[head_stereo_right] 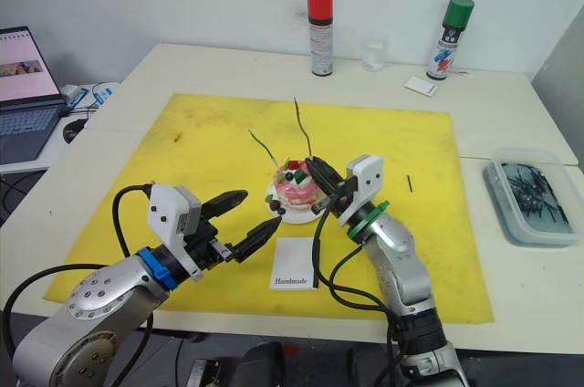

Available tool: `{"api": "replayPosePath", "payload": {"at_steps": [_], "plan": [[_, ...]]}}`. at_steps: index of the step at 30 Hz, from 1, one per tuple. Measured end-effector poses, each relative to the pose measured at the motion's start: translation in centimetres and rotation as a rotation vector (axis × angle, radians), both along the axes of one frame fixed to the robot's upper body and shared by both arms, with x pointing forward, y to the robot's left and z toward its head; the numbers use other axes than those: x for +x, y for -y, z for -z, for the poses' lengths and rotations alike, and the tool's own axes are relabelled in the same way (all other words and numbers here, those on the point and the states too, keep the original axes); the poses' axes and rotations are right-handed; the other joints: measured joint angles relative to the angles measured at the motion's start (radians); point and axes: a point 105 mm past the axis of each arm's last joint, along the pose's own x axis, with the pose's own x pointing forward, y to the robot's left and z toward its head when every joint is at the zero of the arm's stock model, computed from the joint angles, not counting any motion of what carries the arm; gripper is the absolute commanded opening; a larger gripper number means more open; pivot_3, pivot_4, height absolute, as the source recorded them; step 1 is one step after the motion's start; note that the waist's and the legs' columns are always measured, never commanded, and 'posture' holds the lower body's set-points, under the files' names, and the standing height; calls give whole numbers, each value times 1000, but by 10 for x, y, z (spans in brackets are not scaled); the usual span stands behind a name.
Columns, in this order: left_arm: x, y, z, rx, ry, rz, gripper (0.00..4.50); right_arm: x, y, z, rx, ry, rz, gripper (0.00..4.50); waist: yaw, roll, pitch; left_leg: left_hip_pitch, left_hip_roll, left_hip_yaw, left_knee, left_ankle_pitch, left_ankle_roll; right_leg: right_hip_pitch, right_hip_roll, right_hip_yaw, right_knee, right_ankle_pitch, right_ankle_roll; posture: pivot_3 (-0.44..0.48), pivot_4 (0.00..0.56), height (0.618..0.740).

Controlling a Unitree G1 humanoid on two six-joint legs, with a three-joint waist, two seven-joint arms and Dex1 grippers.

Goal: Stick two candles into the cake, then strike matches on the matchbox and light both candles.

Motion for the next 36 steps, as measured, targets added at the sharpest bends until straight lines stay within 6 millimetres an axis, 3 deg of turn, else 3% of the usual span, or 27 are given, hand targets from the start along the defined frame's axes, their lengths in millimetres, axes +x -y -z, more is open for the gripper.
{"api": "replayPosePath", "payload": {"at_steps": [36], "plan": [[-1, 0, -2, 23, -13, 28, 4500, 3, -3, 15, 25, -63, 32, 24, 0, 0, 0, 0, 0, 0, 0, 0, 0, 0, 0, 0, 0, 0, 0, 0, 150, 740]]}}
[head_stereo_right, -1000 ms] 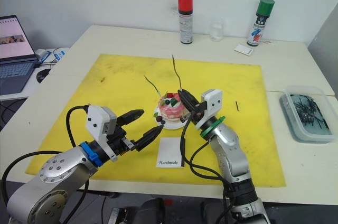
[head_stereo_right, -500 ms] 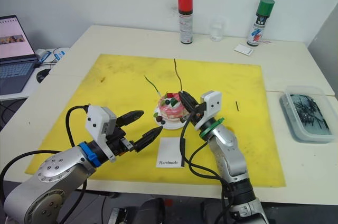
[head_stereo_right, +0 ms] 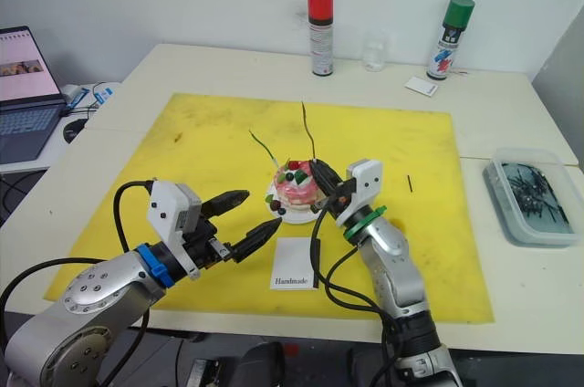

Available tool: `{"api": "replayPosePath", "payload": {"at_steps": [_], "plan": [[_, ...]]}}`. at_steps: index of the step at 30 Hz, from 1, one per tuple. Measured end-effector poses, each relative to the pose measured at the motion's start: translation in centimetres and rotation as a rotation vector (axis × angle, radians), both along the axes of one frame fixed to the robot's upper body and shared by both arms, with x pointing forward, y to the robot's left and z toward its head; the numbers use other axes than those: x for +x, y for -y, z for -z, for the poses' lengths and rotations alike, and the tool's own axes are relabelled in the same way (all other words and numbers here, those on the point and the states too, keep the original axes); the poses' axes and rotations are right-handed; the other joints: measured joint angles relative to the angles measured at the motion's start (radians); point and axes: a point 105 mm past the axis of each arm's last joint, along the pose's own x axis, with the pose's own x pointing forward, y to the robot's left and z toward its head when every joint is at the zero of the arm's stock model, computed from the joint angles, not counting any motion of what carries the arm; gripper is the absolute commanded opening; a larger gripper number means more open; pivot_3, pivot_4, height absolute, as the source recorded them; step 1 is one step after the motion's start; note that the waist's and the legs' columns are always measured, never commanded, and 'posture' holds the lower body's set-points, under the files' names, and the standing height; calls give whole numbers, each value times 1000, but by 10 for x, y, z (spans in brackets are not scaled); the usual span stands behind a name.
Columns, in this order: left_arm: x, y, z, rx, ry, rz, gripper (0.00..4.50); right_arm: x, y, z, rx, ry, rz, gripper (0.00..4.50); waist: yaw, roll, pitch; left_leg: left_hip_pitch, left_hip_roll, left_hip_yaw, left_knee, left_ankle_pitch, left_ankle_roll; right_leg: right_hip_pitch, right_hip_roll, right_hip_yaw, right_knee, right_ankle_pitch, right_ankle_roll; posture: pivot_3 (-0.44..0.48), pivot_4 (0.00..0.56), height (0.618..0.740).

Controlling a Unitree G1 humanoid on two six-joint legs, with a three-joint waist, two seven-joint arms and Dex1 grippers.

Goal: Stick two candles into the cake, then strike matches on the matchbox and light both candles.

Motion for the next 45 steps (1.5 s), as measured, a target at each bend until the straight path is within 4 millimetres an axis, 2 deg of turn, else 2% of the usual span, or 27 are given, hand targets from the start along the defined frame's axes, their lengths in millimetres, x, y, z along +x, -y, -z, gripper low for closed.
{"api": "replayPosePath", "payload": {"at_steps": [31, 34, 39, 45], "plan": [[7, 6, -3, -8, 9, 24, 4500, -14, 5, 16, -20, -23, 10, 24, 0, 0, 0, 0, 0, 0, 0, 0, 0, 0, 0, 0, 0, 0, 0, 0, 150, 740], [7, 6, -3, -9, 8, 24, 4500, -14, 4, 17, -21, -26, 7, 693, 0, 0, 0, 0, 0, 0, 0, 0, 0, 0, 0, 0, 0, 0, 0, 0, 150, 740], [7, 7, -3, -14, 8, 25, 4500, -14, 3, 19, -25, -38, 3, 2451, 0, 0, 0, 0, 0, 0, 0, 0, 0, 0, 0, 0, 0, 0, 0, 0, 150, 740], [7, 8, -2, -14, 5, 30, 4500, -17, 9, 15, -62, -19, -10, 2451, 0, 0, 0, 0, 0, 0, 0, 0, 0, 0, 0, 0, 0, 0, 0, 0, 150, 740]]}}
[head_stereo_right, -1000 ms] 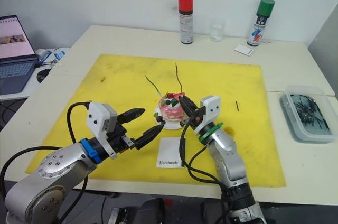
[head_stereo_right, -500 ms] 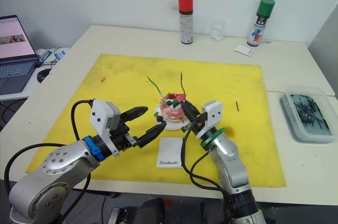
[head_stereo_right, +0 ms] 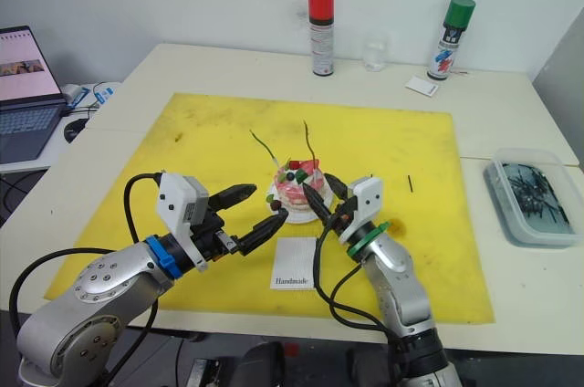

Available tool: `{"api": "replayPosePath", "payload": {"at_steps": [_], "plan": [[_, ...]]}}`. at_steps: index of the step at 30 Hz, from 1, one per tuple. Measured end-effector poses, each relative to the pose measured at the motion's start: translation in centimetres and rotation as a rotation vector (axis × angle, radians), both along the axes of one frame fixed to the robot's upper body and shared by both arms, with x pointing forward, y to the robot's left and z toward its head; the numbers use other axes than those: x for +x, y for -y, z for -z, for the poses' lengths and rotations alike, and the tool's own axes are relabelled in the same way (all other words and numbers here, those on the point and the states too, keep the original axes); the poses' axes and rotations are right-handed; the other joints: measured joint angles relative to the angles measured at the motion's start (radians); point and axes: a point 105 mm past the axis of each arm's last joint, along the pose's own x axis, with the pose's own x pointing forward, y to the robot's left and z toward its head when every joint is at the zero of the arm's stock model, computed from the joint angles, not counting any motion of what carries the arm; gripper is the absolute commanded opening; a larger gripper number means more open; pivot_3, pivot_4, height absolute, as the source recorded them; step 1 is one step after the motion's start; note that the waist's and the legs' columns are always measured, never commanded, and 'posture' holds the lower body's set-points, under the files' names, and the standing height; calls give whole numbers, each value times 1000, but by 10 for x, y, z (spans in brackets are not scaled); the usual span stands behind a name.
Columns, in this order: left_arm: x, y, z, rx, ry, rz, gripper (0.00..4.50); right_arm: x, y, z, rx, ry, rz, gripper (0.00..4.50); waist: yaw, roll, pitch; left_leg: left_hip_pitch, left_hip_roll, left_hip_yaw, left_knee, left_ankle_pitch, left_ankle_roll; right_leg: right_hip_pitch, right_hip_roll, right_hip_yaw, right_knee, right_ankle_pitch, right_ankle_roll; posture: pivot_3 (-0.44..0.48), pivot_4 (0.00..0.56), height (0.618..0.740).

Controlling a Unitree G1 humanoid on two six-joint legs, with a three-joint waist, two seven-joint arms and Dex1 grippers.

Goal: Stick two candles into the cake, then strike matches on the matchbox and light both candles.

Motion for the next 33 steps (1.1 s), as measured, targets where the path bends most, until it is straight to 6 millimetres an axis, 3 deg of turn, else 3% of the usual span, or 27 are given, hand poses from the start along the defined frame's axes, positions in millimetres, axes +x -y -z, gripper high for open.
{"api": "replayPosePath", "payload": {"at_steps": [7, 10, 11, 15, 19, 22, 28, 33], "plan": [[-2, 0, 8, 55, -37, 69, 4500, -27, 36, -17, -137, 41, -75, 2451, 2, 0, 0, 0, 0, 0, 0, 0, 0, 0, 0, 0, 0, -2, 3, 0, 150, 740], [-6, -3, 10, 72, -126, 149, 4500, -39, 57, -12, -303, 29, -141, 1934, 1, 0, 0, 0, 0, 0, 0, 0, 0, 0, 0, 0, 0, -4, 2, 0, 150, 740], [-8, -4, 10, 62, -170, 174, 4500, -40, 61, -10, -343, 20, -156, 1547, 1, 0, 0, 1, 0, 0, 0, 0, 0, 0, 0, 0, 0, -5, -1, 0, 150, 740], [-27, -20, 18, 18, -625, 283, 4500, -46, 70, 6, -572, -2, -248, 118, -5, -1, 1, 1, 1, -1, 0, 0, 0, 0, 0, -1, 1, -5, -1, 0, 150, 740], [-25, -29, 5, -152, -898, 293, 4500, -43, 62, 14, -684, -2, -337, 49, -2, 1, 2, 1, 0, -1, 0, 0, 0, -1, 0, -1, 0, -4, 2, 0, 150, 740], [-16, -35, 11, -204, -1020, 288, 4500, -45, 55, 21, -689, -27, -393, 49, 3, 0, 3, 1, 0, -1, 0, 0, 0, -1, 0, -2, 0, -4, 3, 0, 150, 740], [9, -25, 15, -258, -1130, 312, 4500, -54, 52, 43, -720, -103, -476, 49, 25, -1, 3, -1, -1, -2, 0, 0, 0, 0, 0, -3, 0, -3, 1, 0, 150, 740], [7, -22, 32, -225, -1248, 310, 4500, -57, 54, 50, -775, -129, -504, 49, 22, -1, 3, 0, 0, -2, 0, 0, 0, -1, 1, -3, 1, -3, 1, 0, 150, 740]]}}
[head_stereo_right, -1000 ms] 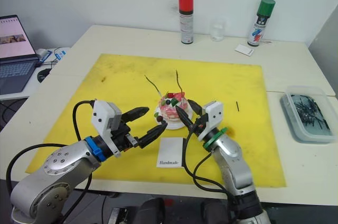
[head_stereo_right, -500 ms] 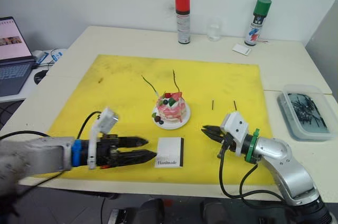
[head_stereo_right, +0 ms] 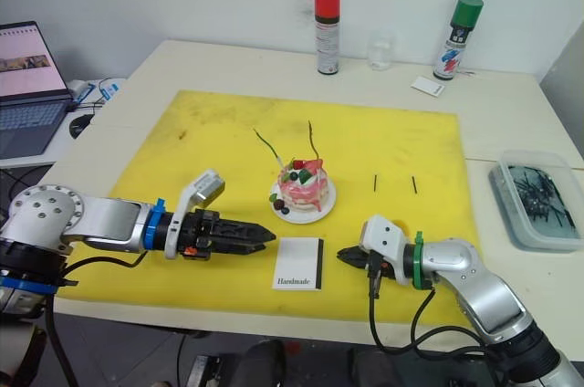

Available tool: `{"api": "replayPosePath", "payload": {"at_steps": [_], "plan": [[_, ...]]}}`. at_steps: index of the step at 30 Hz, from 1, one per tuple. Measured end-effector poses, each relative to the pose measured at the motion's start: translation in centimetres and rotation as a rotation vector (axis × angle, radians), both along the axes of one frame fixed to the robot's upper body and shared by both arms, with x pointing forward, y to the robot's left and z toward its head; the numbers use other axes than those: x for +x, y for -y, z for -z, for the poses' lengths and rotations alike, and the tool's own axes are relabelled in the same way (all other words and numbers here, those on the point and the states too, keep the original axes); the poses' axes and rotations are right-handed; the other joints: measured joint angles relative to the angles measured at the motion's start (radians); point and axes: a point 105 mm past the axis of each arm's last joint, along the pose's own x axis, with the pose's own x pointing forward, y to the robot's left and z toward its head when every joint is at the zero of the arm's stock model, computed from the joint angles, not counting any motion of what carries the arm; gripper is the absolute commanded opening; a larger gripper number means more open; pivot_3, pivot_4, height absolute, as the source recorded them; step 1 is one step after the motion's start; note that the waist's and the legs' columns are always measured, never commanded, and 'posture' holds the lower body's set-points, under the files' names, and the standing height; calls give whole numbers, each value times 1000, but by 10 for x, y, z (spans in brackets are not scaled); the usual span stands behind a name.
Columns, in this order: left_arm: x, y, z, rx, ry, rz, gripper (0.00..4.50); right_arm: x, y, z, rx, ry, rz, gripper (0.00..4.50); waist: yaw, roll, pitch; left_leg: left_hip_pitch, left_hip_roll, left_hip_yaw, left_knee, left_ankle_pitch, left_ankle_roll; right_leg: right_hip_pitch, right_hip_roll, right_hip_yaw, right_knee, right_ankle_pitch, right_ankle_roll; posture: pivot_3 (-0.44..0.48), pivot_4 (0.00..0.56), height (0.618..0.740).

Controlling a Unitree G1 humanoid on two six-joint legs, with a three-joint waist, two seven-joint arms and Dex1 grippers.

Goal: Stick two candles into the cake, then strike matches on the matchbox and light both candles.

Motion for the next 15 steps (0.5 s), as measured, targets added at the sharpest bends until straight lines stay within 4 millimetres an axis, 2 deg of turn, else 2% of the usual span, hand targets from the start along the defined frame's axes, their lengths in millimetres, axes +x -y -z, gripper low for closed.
{"api": "replayPosePath", "payload": {"at_steps": [15], "plan": [[5, 14, 17, -2, -62, -4, 4500, 2, -12, 1, -55, -12, -9, 49, 1, 0, -1, 0, 0, 0, 1, 0, 0, 1, 0, 0, 0, 1, -1, 0, 150, 740]]}}
